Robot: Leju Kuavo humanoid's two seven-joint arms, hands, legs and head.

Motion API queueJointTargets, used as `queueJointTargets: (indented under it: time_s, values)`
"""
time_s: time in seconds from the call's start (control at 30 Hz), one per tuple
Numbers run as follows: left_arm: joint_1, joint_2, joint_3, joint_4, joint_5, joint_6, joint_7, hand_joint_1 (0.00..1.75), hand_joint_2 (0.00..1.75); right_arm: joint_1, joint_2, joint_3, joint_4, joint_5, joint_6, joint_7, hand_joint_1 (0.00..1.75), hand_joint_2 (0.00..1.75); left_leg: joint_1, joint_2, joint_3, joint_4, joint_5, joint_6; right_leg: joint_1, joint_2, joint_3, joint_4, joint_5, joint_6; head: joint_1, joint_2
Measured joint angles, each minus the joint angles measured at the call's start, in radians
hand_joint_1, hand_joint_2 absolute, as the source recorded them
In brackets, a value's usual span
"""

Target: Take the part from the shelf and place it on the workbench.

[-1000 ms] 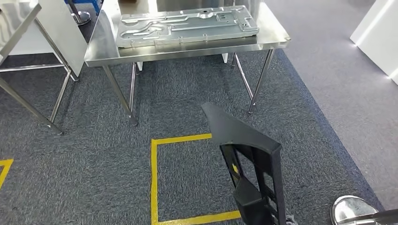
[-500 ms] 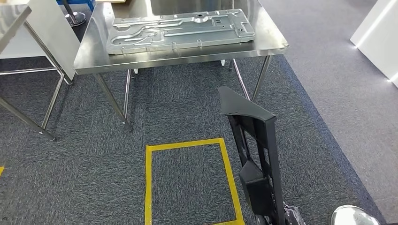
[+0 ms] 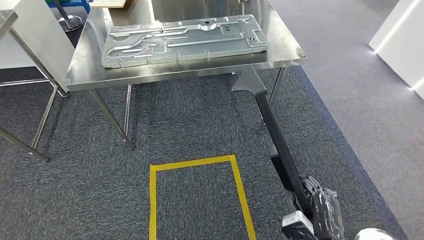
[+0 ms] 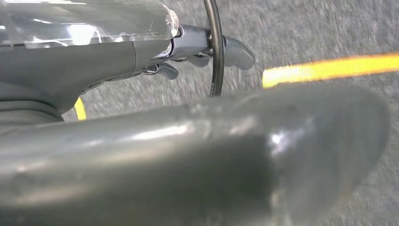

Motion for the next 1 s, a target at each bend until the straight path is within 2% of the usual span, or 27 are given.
queueJointTargets:
  time_s: [0.03,0.07,0.1,0.13,0.2,0.23,0.27,0.3,0.37,0.4,0.43,0.53,0.57,0.6,0.63,0.7,0.73,0.77,0.8,0.83,0.87,0.9,0.93,0.97,1.0]
  values:
    - [-0.001,0.003,0.000,0.001,-0.005,0.002,0.001,0.00,0.00,-0.022,0.001,-0.001,0.010,0.021,0.005,0.021,1.75,1.75,0.002,-0.001,0.015,-0.012,0.003,0.004,-0.001,-0.002,0.003,0.015,0.005,0.004,0.000,0.000]
    - [-0.004,0.008,0.000,0.002,-0.010,0.004,0.002,0.00,0.00,-0.047,0.002,-0.003,0.021,0.044,0.011,0.042,1.75,1.75,0.004,-0.002,0.031,-0.023,0.001,0.008,-0.001,-0.004,-0.009,0.043,0.007,0.007,0.000,0.000]
    - [-0.007,0.013,0.000,0.005,-0.014,0.007,0.002,0.00,0.00,-0.075,0.003,-0.006,0.033,0.069,0.020,0.063,1.75,1.75,0.005,-0.003,0.044,-0.031,0.000,0.012,-0.002,-0.006,-0.033,0.085,0.002,0.008,0.000,0.000]
    - [-0.010,0.019,0.000,0.009,-0.020,0.011,0.002,0.00,0.00,-0.103,0.004,-0.009,0.048,0.097,0.030,0.083,1.75,1.75,0.006,-0.003,0.052,-0.036,-0.002,0.016,-0.002,-0.008,-0.070,0.137,-0.013,0.008,0.000,0.000]
    - [-0.012,0.030,0.000,0.022,-0.030,0.020,0.003,0.00,0.00,-0.150,0.005,-0.014,0.084,0.155,0.053,0.116,1.75,1.75,0.006,-0.004,0.063,-0.038,-0.014,0.019,-0.001,-0.010,-0.154,0.221,-0.060,0.011,0.000,0.000]
    - [-0.012,0.035,-0.001,0.030,-0.034,0.024,0.002,0.00,0.00,-0.173,0.005,-0.015,0.106,0.187,0.070,0.131,1.75,1.75,0.006,-0.006,0.072,-0.039,-0.022,0.019,-0.001,-0.010,-0.184,0.233,-0.075,0.012,0.000,0.000]
    - [-0.011,0.041,-0.003,0.040,-0.039,0.029,0.001,0.00,0.00,-0.196,0.005,-0.015,0.131,0.219,0.090,0.144,1.75,1.75,0.006,-0.008,0.083,-0.039,-0.032,0.017,-0.001,-0.011,-0.202,0.219,-0.071,0.013,0.000,0.000]
    - [-0.011,0.047,-0.006,0.051,-0.043,0.034,0.000,0.00,0.00,-0.222,0.005,-0.015,0.159,0.251,0.112,0.157,1.75,1.75,0.007,-0.010,0.097,-0.039,-0.042,0.015,-0.001,-0.011,-0.208,0.181,-0.043,0.012,0.000,0.000]
    - [-0.013,0.061,-0.011,0.075,-0.048,0.045,-0.003,0.00,0.00,-0.276,0.005,-0.013,0.215,0.299,0.150,0.176,1.75,1.75,0.006,-0.013,0.118,-0.038,-0.064,0.008,0.002,-0.011,-0.208,0.078,0.071,0.006,0.000,0.000]
    - [-0.016,0.067,-0.013,0.087,-0.050,0.050,-0.004,0.00,0.00,-0.299,0.006,-0.011,0.241,0.309,0.165,0.183,1.75,1.75,0.005,-0.015,0.123,-0.038,-0.072,0.004,0.005,-0.011,-0.207,0.041,0.113,0.002,0.000,0.000]
    - [-0.020,0.075,-0.015,0.097,-0.052,0.056,-0.005,0.00,0.00,-0.319,0.006,-0.008,0.264,0.308,0.177,0.191,1.75,1.75,0.004,-0.017,0.125,-0.040,-0.078,-0.002,0.007,-0.011,-0.208,0.022,0.140,-0.003,0.000,0.000]
    - [-0.025,0.097,-0.022,0.128,-0.055,0.073,-0.010,0.00,0.00,-0.371,0.006,0.013,0.311,0.276,0.214,0.212,1.75,1.75,0.003,-0.018,0.129,-0.028,-0.074,-0.019,0.006,-0.011,-0.191,0.006,0.136,-0.021,0.000,0.000]
    - [-0.026,0.103,-0.025,0.137,-0.055,0.076,-0.010,0.00,0.00,-0.388,0.005,0.023,0.322,0.261,0.225,0.216,1.75,1.75,0.004,-0.016,0.120,-0.001,-0.071,-0.023,0.004,-0.012,-0.177,-0.003,0.131,-0.028,0.000,0.000]
    - [-0.029,0.109,-0.027,0.146,-0.055,0.079,-0.010,0.00,0.00,-0.403,0.003,0.033,0.334,0.247,0.235,0.218,1.75,1.75,0.006,-0.014,0.097,0.041,-0.073,-0.027,0.003,-0.013,-0.162,-0.011,0.125,-0.032,0.000,0.000]
    - [-0.030,0.113,-0.030,0.154,-0.056,0.081,-0.011,0.00,0.00,-0.416,0.001,0.043,0.345,0.233,0.244,0.219,1.75,1.75,0.008,-0.012,0.062,0.096,-0.084,-0.031,0.003,-0.016,-0.147,-0.017,0.118,-0.036,0.000,0.000]
    - [-0.031,0.119,-0.033,0.166,-0.056,0.085,-0.010,0.00,0.00,-0.438,-0.001,0.065,0.364,0.220,0.255,0.223,1.75,1.75,0.010,-0.010,-0.021,0.200,-0.132,-0.038,0.002,-0.023,-0.120,-0.023,0.099,-0.039,0.000,0.000]
    - [-0.029,0.123,-0.033,0.170,-0.056,0.086,-0.010,0.00,0.00,-0.446,-0.001,0.077,0.372,0.222,0.260,0.227,1.75,1.75,0.010,-0.009,-0.053,0.225,-0.152,-0.041,0.002,-0.026,-0.105,-0.024,0.088,-0.039,0.000,0.000]
    - [-0.027,0.126,-0.034,0.173,-0.056,0.087,-0.010,0.00,0.00,-0.453,-0.001,0.087,0.379,0.226,0.265,0.233,1.75,1.75,0.011,-0.007,-0.073,0.220,-0.155,-0.041,0.002,-0.029,-0.089,-0.024,0.075,-0.038,0.000,0.000]
    - [-0.026,0.129,-0.034,0.176,-0.056,0.087,-0.009,0.00,0.00,-0.460,-0.001,0.097,0.385,0.233,0.269,0.238,1.75,1.75,0.010,-0.004,-0.079,0.187,-0.134,-0.040,0.002,-0.033,-0.071,-0.025,0.062,-0.037,0.000,0.000]
    - [-0.024,0.131,-0.035,0.178,-0.056,0.087,-0.009,0.00,0.00,-0.466,-0.001,0.106,0.391,0.239,0.272,0.241,1.75,1.75,0.010,0.006,-0.077,0.133,-0.085,-0.036,0.003,-0.039,-0.054,-0.025,0.048,-0.034,0.000,0.000]
    - [-0.023,0.133,-0.035,0.180,-0.056,0.087,-0.008,0.00,0.00,-0.473,-0.001,0.113,0.397,0.243,0.273,0.242,1.75,1.75,0.007,0.020,-0.074,0.075,-0.022,-0.031,0.004,-0.044,-0.038,-0.024,0.034,-0.031,0.000,0.000]
    - [-0.022,0.135,-0.035,0.182,-0.056,0.087,-0.007,0.00,0.00,-0.479,-0.001,0.119,0.403,0.247,0.275,0.243,1.75,1.75,0.004,0.031,-0.070,0.030,0.027,-0.026,0.006,-0.049,-0.026,-0.025,0.021,-0.025,0.000,0.000]
    - [-0.022,0.136,-0.035,0.183,-0.056,0.088,-0.005,0.00,0.00,-0.485,-0.001,0.125,0.408,0.250,0.276,0.245,1.75,1.75,0.000,0.038,-0.067,0.002,0.064,-0.021,0.008,-0.054,-0.016,-0.027,0.011,-0.019,0.000,0.000]
    - [-0.022,0.137,-0.035,0.185,-0.056,0.088,-0.004,0.00,0.00,-0.490,-0.001,0.129,0.412,0.253,0.277,0.247,1.75,1.75,-0.002,0.037,-0.065,-0.009,0.075,-0.016,0.010,-0.057,-0.007,-0.026,0.006,-0.012,0.000,0.000]
    - [-0.023,0.138,-0.036,0.186,-0.056,0.088,-0.004,0.00,0.00,-0.494,-0.002,0.133,0.415,0.255,0.278,0.248,1.75,1.75,-0.003,0.028,-0.058,-0.011,0.069,-0.011,0.010,-0.060,-0.002,-0.025,0.007,-0.004,0.000,0.000]
